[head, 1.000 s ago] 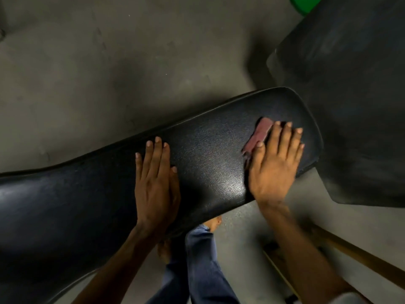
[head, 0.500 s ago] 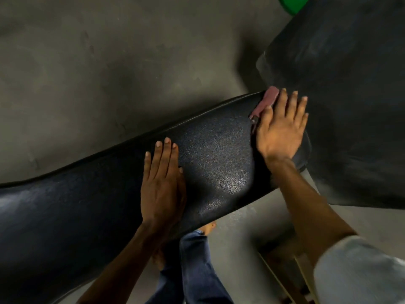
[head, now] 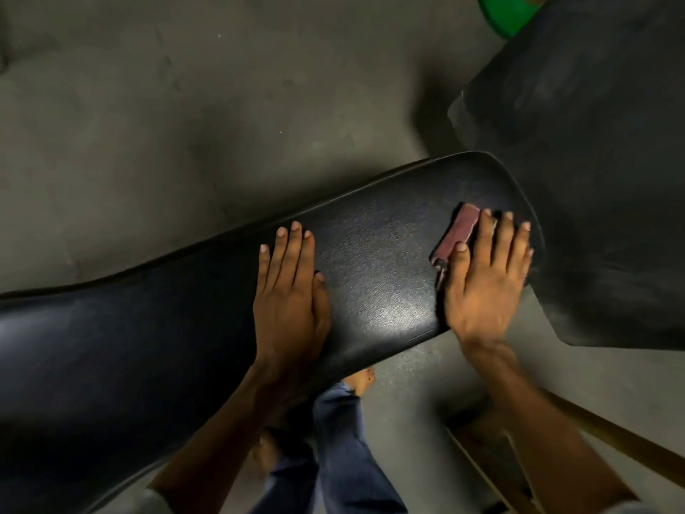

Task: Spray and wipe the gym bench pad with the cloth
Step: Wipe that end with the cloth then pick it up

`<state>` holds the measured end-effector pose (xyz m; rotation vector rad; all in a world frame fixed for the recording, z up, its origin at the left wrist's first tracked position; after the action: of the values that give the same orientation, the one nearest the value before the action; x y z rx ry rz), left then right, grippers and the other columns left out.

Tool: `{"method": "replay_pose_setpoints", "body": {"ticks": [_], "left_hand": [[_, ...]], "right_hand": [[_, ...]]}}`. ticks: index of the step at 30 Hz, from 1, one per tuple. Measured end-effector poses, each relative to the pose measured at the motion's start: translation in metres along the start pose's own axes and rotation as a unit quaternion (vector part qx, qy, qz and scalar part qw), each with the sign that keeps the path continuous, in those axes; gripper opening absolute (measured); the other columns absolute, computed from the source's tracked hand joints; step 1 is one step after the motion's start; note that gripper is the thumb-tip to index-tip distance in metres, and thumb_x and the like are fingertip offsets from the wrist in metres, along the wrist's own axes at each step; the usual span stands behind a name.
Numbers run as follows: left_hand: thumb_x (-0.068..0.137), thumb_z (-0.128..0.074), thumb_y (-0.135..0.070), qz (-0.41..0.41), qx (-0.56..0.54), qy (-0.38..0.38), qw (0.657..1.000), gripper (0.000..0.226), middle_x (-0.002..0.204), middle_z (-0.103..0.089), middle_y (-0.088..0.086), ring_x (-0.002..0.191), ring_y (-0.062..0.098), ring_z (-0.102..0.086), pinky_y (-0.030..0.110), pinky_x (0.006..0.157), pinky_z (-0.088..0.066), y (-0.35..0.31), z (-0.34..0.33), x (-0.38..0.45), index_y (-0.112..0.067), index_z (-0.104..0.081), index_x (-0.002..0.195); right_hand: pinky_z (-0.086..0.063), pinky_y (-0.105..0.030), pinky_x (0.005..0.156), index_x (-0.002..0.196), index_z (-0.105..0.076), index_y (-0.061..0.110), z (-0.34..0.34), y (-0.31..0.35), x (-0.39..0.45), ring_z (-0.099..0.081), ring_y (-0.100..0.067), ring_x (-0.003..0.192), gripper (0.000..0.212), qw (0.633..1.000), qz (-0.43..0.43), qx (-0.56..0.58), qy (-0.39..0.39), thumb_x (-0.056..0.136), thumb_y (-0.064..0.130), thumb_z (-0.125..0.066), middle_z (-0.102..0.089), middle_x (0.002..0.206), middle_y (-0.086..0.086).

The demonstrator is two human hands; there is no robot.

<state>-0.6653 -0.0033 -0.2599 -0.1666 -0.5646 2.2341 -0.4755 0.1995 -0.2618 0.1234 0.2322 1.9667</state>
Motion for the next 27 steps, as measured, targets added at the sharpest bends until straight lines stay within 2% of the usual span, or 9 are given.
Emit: {"method": "replay_pose_setpoints", "body": {"ticks": [2,6,11,15,19,21,22,24,27], "left_hand": [[0.106,-0.043,-0.019,0.021,0.007,-0.013,1.000,0.057,0.171,-0.032,0.015,0.162,0.028,-0.024,0.049,0.135,-0.012,0.018,0.014,-0.011,-0.002,-0.039,0.160],[0.106,-0.043,-0.018,0.062,0.031,-0.028,0.997,0.055,0.169,-0.035,0.016,0.161,0.030,-0.027,0.053,0.133,-0.017,0.064,0.052,-0.051,0.000,-0.043,0.158],[0.109,-0.040,-0.019,0.089,0.053,-0.066,0.992,0.052,0.168,-0.034,0.017,0.161,0.033,-0.027,0.055,0.133,-0.015,0.133,0.099,-0.117,0.002,-0.043,0.156],[0.105,-0.051,-0.009,0.121,0.067,-0.089,0.986,0.053,0.168,-0.034,0.022,0.161,0.034,-0.025,0.054,0.134,-0.013,0.173,0.127,-0.157,0.005,-0.043,0.156],[0.102,-0.062,-0.004,0.169,0.081,-0.061,0.980,0.062,0.172,-0.029,0.019,0.163,0.029,-0.020,0.055,0.133,-0.017,0.194,0.129,-0.181,0.003,-0.038,0.159],[0.104,-0.055,-0.006,0.169,0.075,-0.058,0.981,0.058,0.172,-0.028,0.018,0.163,0.030,-0.019,0.055,0.133,-0.017,0.195,0.126,-0.184,0.003,-0.038,0.159],[0.105,-0.048,-0.009,0.175,0.067,-0.065,0.980,0.055,0.171,-0.029,0.018,0.163,0.030,-0.020,0.055,0.133,-0.017,0.194,0.126,-0.182,0.003,-0.040,0.158],[0.106,-0.041,-0.011,0.194,0.048,-0.083,0.976,0.053,0.170,-0.031,0.016,0.162,0.030,-0.022,0.052,0.134,-0.015,0.192,0.128,-0.179,0.002,-0.043,0.157],[0.106,-0.039,-0.011,0.204,0.016,-0.099,0.974,0.053,0.171,-0.031,0.014,0.163,0.027,-0.022,0.049,0.135,-0.013,0.189,0.131,-0.180,0.000,-0.042,0.158]], "right_hand": [[-0.013,-0.060,0.134,0.173,-0.018,0.015,-0.007,0.036,-0.033,-0.008,-0.038,0.168,0.065,1.000,0.006,-0.006,0.002,0.114,0.042,-0.025,-0.017,0.180,-0.014],[-0.010,-0.059,0.135,0.173,-0.016,0.018,-0.032,0.131,-0.122,-0.002,-0.036,0.169,0.068,0.991,0.116,0.001,0.065,0.112,0.043,-0.030,-0.010,0.181,-0.012],[-0.018,-0.059,0.134,0.171,-0.026,0.017,-0.049,0.234,-0.211,-0.012,-0.034,0.168,0.064,0.964,0.245,0.067,0.084,0.114,0.042,-0.037,-0.021,0.179,-0.014],[-0.016,-0.059,0.134,0.171,-0.026,0.017,-0.057,0.285,-0.241,-0.010,-0.033,0.169,0.063,0.937,0.324,0.096,0.093,0.114,0.039,-0.042,-0.019,0.180,-0.012],[-0.015,-0.058,0.133,0.171,-0.027,0.020,-0.061,0.308,-0.244,-0.010,-0.032,0.169,0.061,0.900,0.411,0.088,0.119,0.115,0.041,-0.037,-0.020,0.180,-0.011],[-0.015,-0.057,0.134,0.171,-0.027,0.021,-0.059,0.303,-0.231,-0.011,-0.031,0.169,0.062,0.883,0.447,0.067,0.125,0.114,0.042,-0.036,-0.022,0.180,-0.010],[-0.016,-0.057,0.134,0.171,-0.026,0.022,-0.058,0.298,-0.219,-0.011,-0.031,0.169,0.063,0.883,0.450,0.051,0.125,0.113,0.043,-0.036,-0.022,0.180,-0.010],[-0.017,-0.057,0.134,0.172,-0.023,0.022,-0.059,0.283,-0.191,-0.011,-0.032,0.169,0.065,0.905,0.410,0.017,0.114,0.112,0.044,-0.035,-0.020,0.180,-0.010],[-0.015,-0.058,0.134,0.173,-0.019,0.021,-0.053,0.264,-0.171,-0.008,-0.033,0.169,0.064,0.957,0.276,0.006,0.086,0.114,0.043,-0.030,-0.017,0.181,-0.011]]}}
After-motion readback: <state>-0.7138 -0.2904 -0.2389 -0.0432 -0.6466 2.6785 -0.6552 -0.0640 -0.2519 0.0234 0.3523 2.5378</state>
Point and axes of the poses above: each hand's wrist, its own x-axis towards the middle knuckle, its own z-axis out of the back of the hand, y = z × x, the point moved 5 cm from there along x, towards the middle knuckle
